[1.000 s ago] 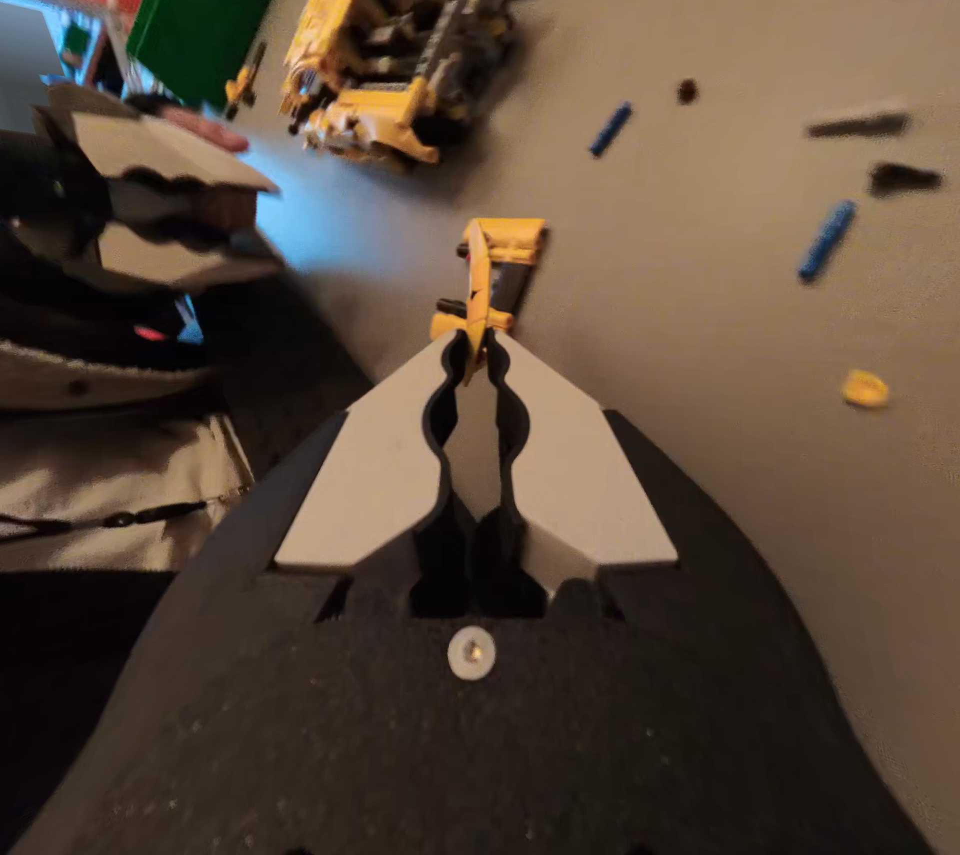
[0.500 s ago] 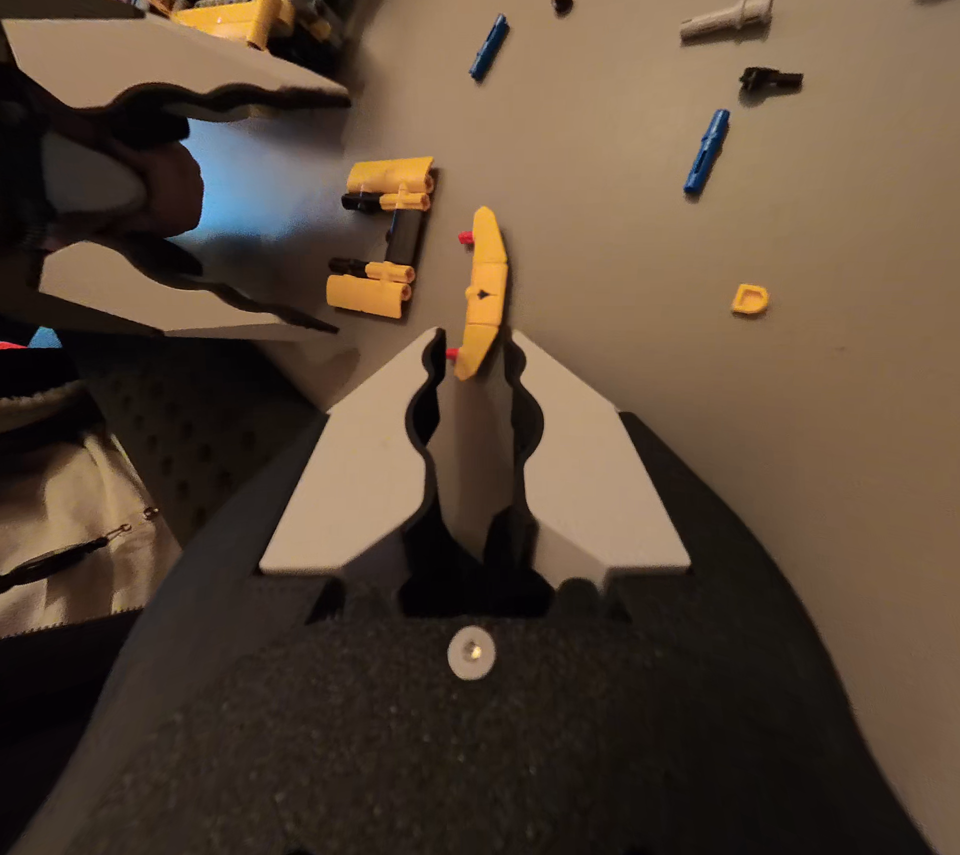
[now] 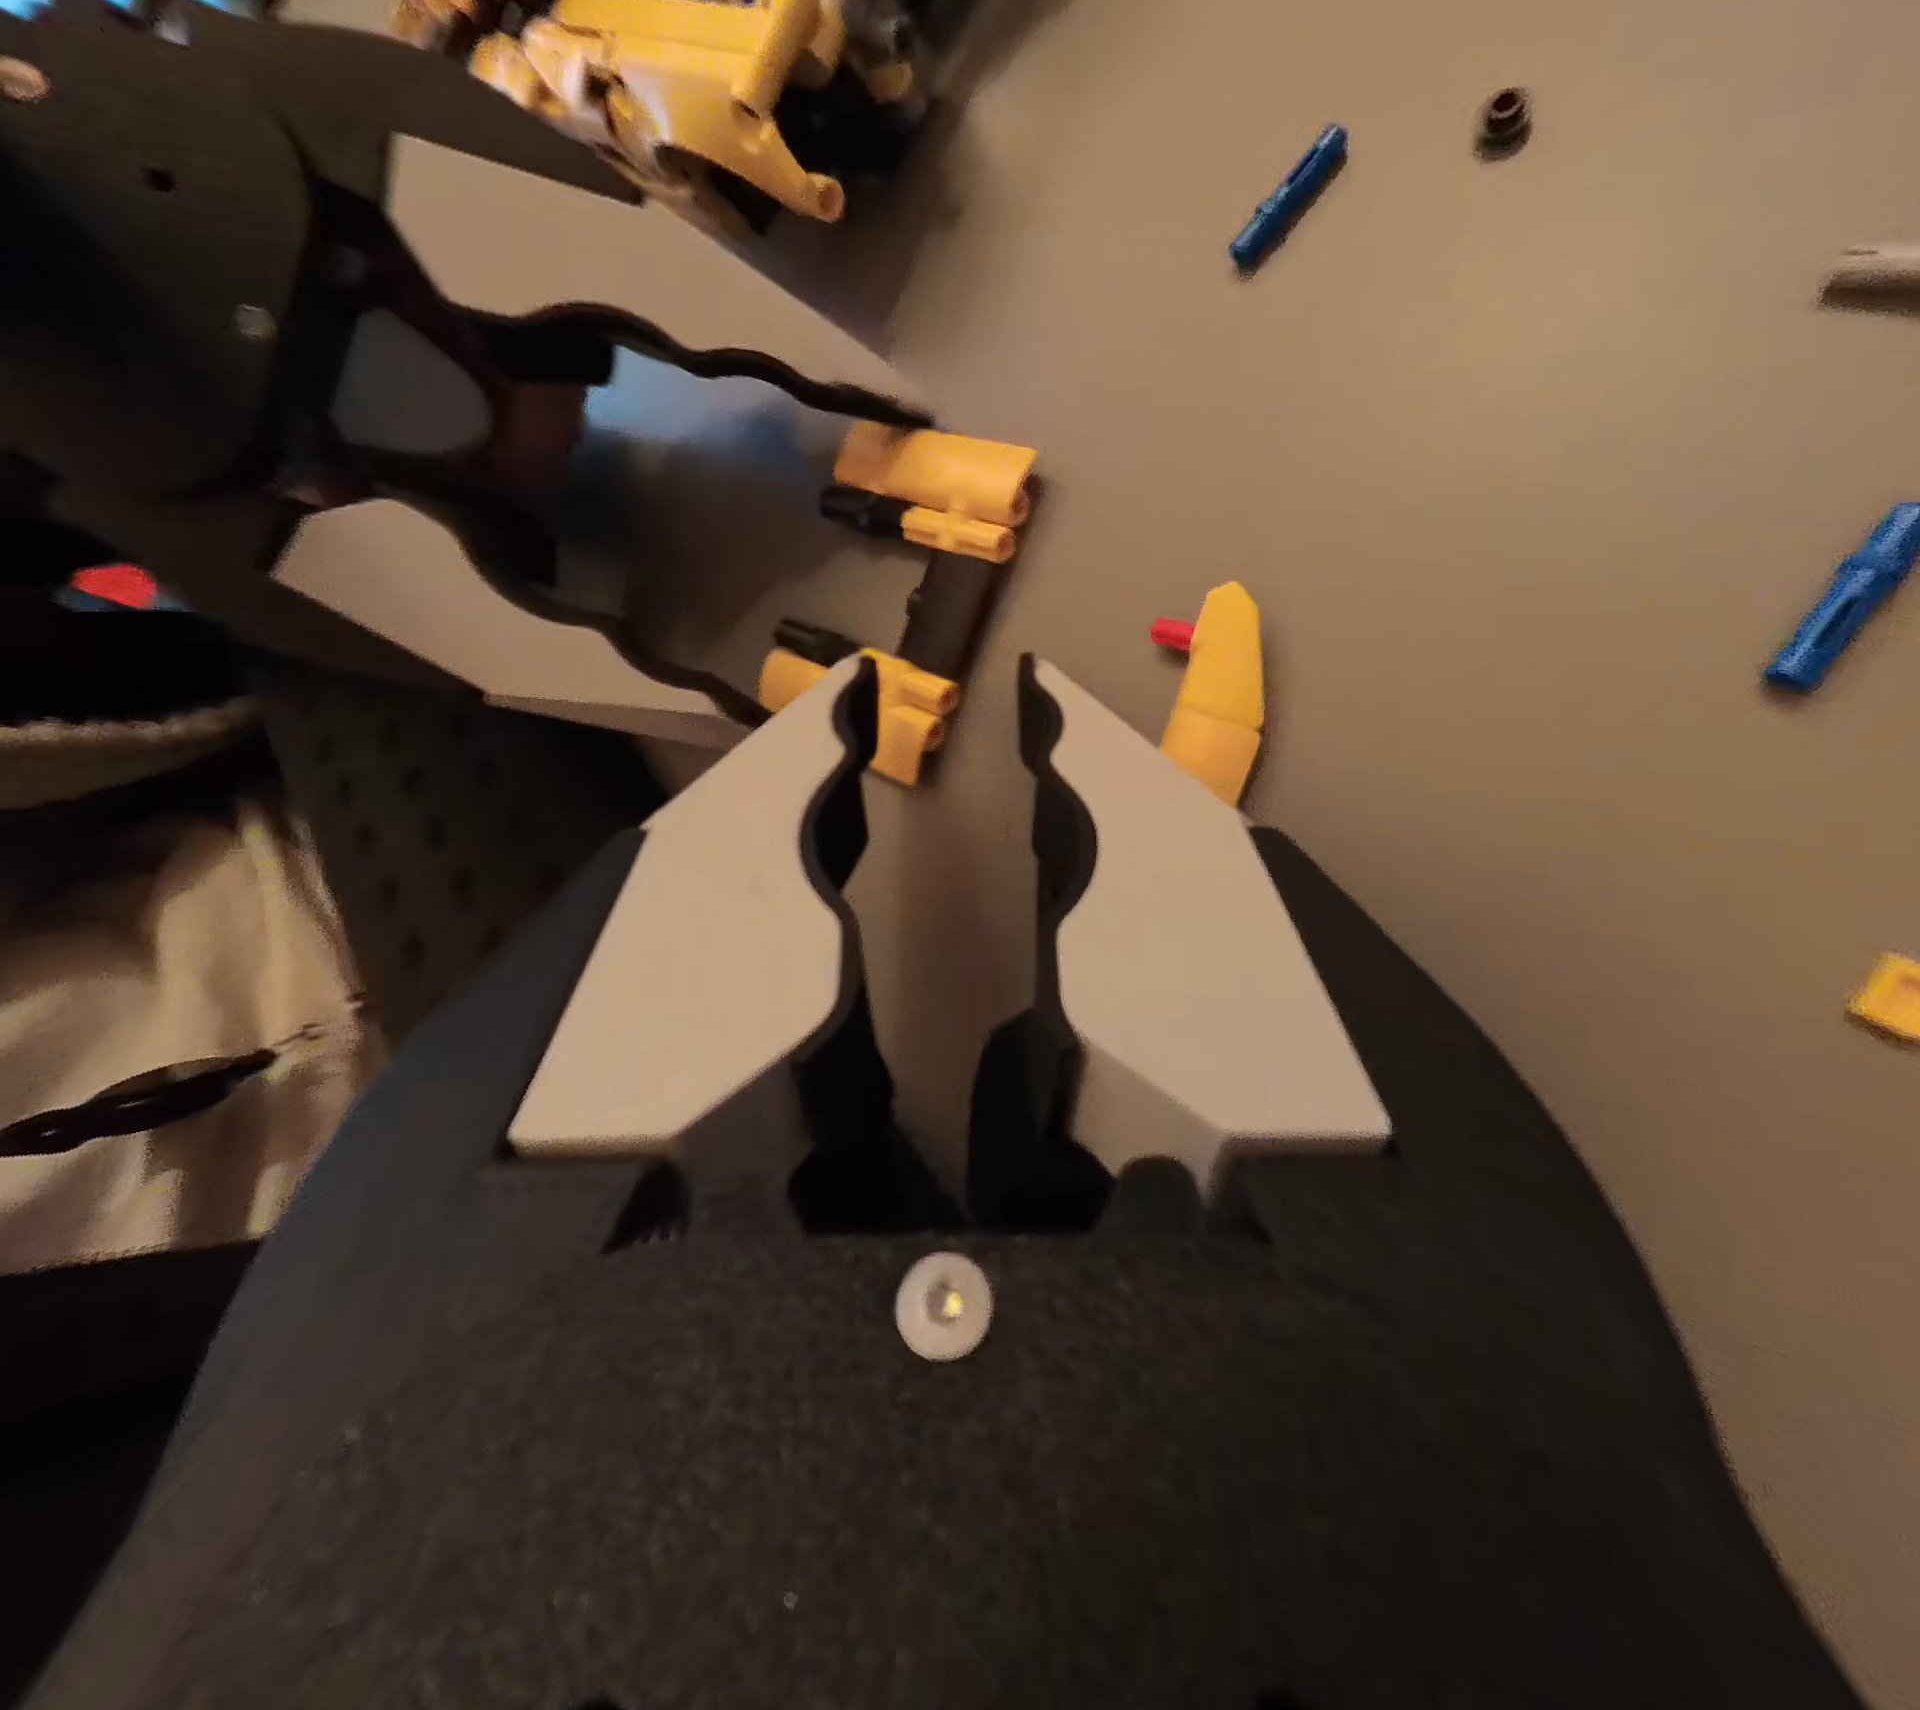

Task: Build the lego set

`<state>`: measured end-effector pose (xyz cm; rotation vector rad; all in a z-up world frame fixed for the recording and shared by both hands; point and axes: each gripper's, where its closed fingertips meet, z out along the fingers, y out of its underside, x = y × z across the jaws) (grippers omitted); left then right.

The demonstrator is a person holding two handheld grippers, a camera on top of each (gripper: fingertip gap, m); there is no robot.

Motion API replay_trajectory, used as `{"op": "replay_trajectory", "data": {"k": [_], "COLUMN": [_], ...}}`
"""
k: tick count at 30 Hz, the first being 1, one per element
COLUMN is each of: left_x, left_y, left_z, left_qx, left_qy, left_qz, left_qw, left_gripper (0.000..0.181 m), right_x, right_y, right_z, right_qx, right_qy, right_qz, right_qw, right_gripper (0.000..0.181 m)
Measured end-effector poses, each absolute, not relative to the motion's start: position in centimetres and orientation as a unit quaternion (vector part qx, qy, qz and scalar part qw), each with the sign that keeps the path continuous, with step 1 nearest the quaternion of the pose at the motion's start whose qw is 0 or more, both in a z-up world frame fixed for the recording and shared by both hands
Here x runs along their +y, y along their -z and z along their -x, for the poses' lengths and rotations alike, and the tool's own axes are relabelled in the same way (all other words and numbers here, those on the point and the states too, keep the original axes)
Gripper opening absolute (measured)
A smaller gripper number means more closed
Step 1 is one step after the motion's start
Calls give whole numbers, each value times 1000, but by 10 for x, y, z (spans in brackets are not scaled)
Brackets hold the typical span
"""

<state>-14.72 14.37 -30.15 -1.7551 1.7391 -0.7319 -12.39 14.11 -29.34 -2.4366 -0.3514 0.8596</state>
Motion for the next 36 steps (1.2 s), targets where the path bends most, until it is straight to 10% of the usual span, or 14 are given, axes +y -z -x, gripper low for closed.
{"op": "replay_trajectory", "data": {"k": [11,18,26,36], "left_x": [145,163,177,183], "left_y": [288,228,153,127], "left_z": [175,192,224,240], "left_qx": [700,603,315,293], "left_qy": [194,309,713,744], "left_qz": [554,568,567,516], "left_qw": [407,466,266,307], "left_gripper": [72,71,56,20], "right_x": [149,164,178,184], "right_y": [297,232,164,147], "right_z": [168,179,222,251], "right_qx": [-173,-159,-178,-133], "right_qy": [-364,-464,-464,-524], "right_qz": [887,798,709,660], "right_qw": [223,351,500,522], "right_gripper": [15,7,7,7]}}
